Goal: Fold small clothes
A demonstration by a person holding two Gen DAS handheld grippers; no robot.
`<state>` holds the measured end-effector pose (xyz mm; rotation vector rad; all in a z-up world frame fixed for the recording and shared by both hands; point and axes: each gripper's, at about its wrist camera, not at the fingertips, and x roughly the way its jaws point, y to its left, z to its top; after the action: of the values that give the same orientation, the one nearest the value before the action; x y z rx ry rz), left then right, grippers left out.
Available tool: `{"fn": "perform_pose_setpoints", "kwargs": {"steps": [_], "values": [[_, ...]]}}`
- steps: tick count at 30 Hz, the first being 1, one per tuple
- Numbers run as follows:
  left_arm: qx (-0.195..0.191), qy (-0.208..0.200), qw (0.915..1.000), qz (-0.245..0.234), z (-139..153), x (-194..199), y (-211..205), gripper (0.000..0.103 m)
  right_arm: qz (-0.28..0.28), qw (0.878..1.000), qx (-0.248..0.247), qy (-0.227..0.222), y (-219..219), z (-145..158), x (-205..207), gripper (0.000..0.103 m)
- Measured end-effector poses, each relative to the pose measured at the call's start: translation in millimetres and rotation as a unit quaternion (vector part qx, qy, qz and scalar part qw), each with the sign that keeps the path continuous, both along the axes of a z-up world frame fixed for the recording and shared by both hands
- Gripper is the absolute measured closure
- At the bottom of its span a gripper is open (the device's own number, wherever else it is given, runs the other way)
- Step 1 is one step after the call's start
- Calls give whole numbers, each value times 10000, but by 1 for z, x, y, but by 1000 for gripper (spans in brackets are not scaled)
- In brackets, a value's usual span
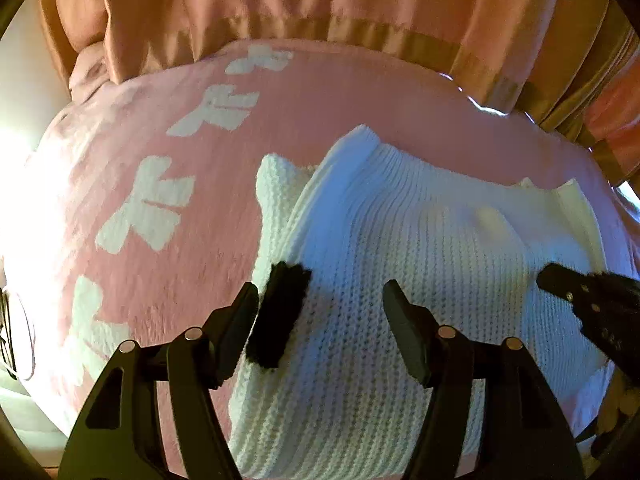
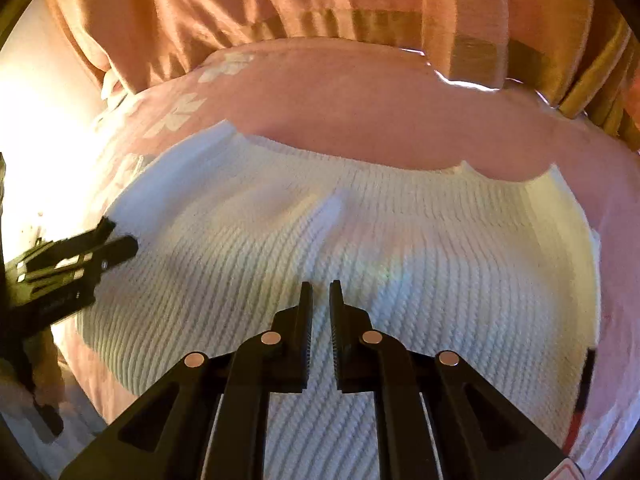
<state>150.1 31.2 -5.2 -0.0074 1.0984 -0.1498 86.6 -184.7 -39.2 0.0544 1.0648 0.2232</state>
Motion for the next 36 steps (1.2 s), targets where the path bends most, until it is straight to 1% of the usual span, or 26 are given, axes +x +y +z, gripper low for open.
{"fn": "perform_pose_setpoints", "kwargs": {"steps": [3, 5, 6, 8, 10, 11, 12, 14, 16, 18, 20, 21, 22, 23, 24, 25, 26, 27, 28, 29, 31, 34, 36], "values": [[10, 23, 10000, -10, -1, 0, 1, 41, -3, 9998, -110, 145, 7, -12, 18, 95], [12, 51, 10000, -22, -1, 0, 1, 41, -37, 9997, -180, 187, 11, -21, 31, 98], [8, 59, 10000, -19, -1, -1, 1, 40, -75, 9997, -166, 169, 11, -19, 34, 98], [-18, 69, 10000, 7, -1, -1, 4, 40, -171, 9997, 36, 146, 9, -8, 34, 97], [-94, 97, 9999, 41, -1, 0, 9, 38, -98, 9997, 177, 142, 11, -1, 30, 97], [-158, 140, 9997, 77, -2, 0, 13, 34, -36, 9998, 121, 164, 14, 1, 26, 97], [-220, 185, 9995, 111, -3, 0, 16, 33, 4, 9998, 20, 216, 17, 0, 23, 97], [-375, 361, 9985, 146, -9, 1, 22, 33, 56, 9992, -148, 362, 19, -6, 17, 97], [-592, 582, 9963, 206, -17, 2, 28, 33, 82, 9992, -162, 368, 17, -3, 9, 97], [-904, 859, 9915, 369, -28, 4, 37, 30, 103, 9994, -141, 284, 14, 5, 3, 97], [-1255, 1160, 9836, 581, -41, 7, 45, 28, 76, 9995, -167, 258, 9, 9, 0, 97], [-1381, 1210, 9808, 663, -45, 8, 48, 28, 46, 9994, -173, 298, 7, 7, 0, 97], [-1423, 1198, 9800, 711, -44, 9, 48, 28, 19, 9991, -194, 374, 6, 3, 2, 97], [-1431, 1219, 9798, 688, -43, 10, 46, 32, 17, 9985, -260, 488, 5, -4, 6, 97], [-1468, 1209, 9796, 648, -41, 10, 45, 49, 19, 9980, -300, 555, 6, -9, 7, 97], [-1570, 1201, 9784, 604, -38, 10, 43, 57, 31, 9978, -318, 588, 7, -12, 9, 97], [-1677, 1215, 9767, 565, -34, 10, 41, 69, 47, 9977, -361, 572, 9, -13, 10, 97], [-1701, 1160, 9771, 542, -29, 9, 38, 76, 69, 9976, -409, 553, 11, -13, 11, 97], [-1690, 1047, 9787, 511, -22, 8, 36, 77, 91, 9975, -452, 542, 12, -13, 11, 97], [-1676, 840, 9814, 406, -9, 5, 30, 79, 92, 9974, -470, 534, 13, -13, 11, 97], [-1701, 464, 9842, 154, 16, -2, 17, 80, 110, 9975, -465, 527, 12, -13, 12, 97], [-1759, 55, 9842, -166, 45, -12, -5, 81, 92, 9979, -315, 553, 6, -15, 12, 97], [-1821, -80, 9826, -357, 57, -16, -19, 81, 85, 9981, -219, 572, 2, -16, 13, 97]]}}
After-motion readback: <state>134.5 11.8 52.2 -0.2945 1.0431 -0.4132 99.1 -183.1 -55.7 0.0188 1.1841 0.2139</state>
